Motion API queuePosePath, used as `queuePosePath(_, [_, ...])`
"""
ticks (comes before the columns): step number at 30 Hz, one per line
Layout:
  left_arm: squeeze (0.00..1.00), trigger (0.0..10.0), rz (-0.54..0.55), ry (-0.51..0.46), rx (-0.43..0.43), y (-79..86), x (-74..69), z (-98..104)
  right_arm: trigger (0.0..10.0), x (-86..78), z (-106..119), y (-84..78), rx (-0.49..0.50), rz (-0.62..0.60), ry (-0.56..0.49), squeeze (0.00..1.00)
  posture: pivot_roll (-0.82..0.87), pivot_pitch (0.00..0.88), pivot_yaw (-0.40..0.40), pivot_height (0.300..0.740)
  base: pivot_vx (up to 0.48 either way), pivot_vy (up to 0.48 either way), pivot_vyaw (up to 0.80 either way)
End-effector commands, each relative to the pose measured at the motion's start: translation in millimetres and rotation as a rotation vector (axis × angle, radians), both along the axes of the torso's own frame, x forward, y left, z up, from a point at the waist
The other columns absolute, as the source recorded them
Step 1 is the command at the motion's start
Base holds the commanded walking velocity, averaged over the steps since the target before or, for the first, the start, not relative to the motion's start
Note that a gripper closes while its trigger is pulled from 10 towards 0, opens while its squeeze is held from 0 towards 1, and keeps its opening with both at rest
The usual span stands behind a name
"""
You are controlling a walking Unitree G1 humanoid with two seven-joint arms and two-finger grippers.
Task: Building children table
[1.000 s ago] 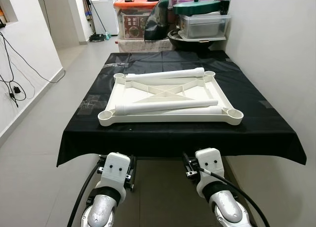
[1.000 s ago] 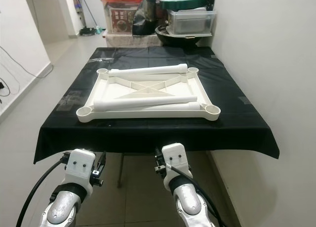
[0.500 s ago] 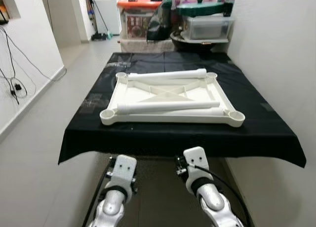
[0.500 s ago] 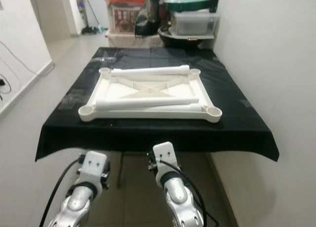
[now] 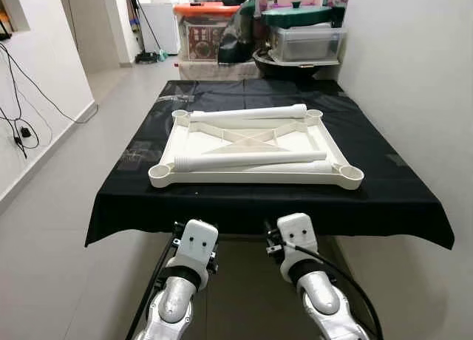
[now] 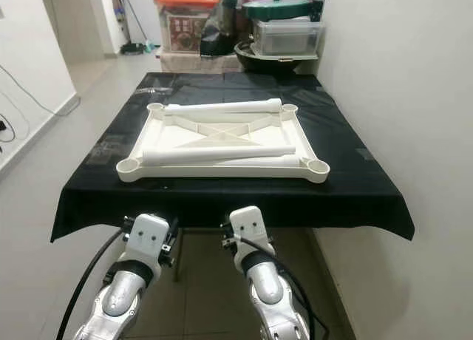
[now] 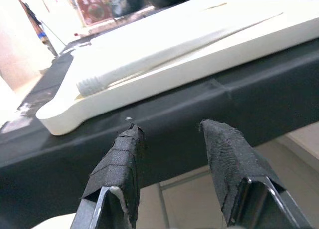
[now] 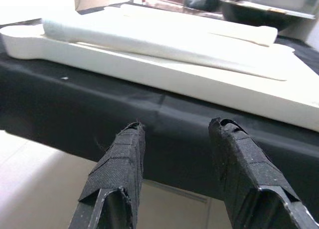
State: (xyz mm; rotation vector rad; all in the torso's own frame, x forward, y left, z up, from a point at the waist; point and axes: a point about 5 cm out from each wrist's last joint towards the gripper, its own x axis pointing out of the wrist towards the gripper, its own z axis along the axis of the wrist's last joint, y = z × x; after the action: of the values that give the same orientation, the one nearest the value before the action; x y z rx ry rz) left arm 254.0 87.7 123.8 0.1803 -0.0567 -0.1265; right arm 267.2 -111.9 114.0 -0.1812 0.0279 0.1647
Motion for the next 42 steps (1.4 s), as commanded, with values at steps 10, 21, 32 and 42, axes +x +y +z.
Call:
queuePosePath(10, [1.00, 10.0, 0.015, 0.051, -0.024, 7.1, 3.7, -7.1, 10.0, 1.0, 9.8, -3.1, 0.063, -0.077, -0.067, 1.00, 0.01, 0.000, -0.002, 0.740, 0.000, 0.000, 0.00])
queuePosePath(21, [0.00, 10.0, -0.006, 0.039, -0.022, 4.9, 3.0, -5.9, 10.0, -0.9, 12.5, -2.1, 0.077, -0.039, -0.086, 0.00, 0.02, 0.000, -0.005, 0.740, 0.000, 0.000, 0.00])
queuePosePath(32, [0.00, 10.0, -0.019, 0.036, -0.013, 3.5, 3.6, -4.8, 10.0, -1.5, 11.7, -1.5, 0.085, -0.030, -0.078, 0.00, 0.02, 0.000, -0.003, 0.740, 0.000, 0.000, 0.00])
queuePosePath(42, [0.00, 10.0, -0.019, 0.029, -0.024, 3.5, 3.4, -3.3, 10.0, -1.6, 11.3, -1.6, 0.107, -0.023, -0.070, 0.00, 0.02, 0.000, -0.004, 0.740, 0.000, 0.000, 0.00])
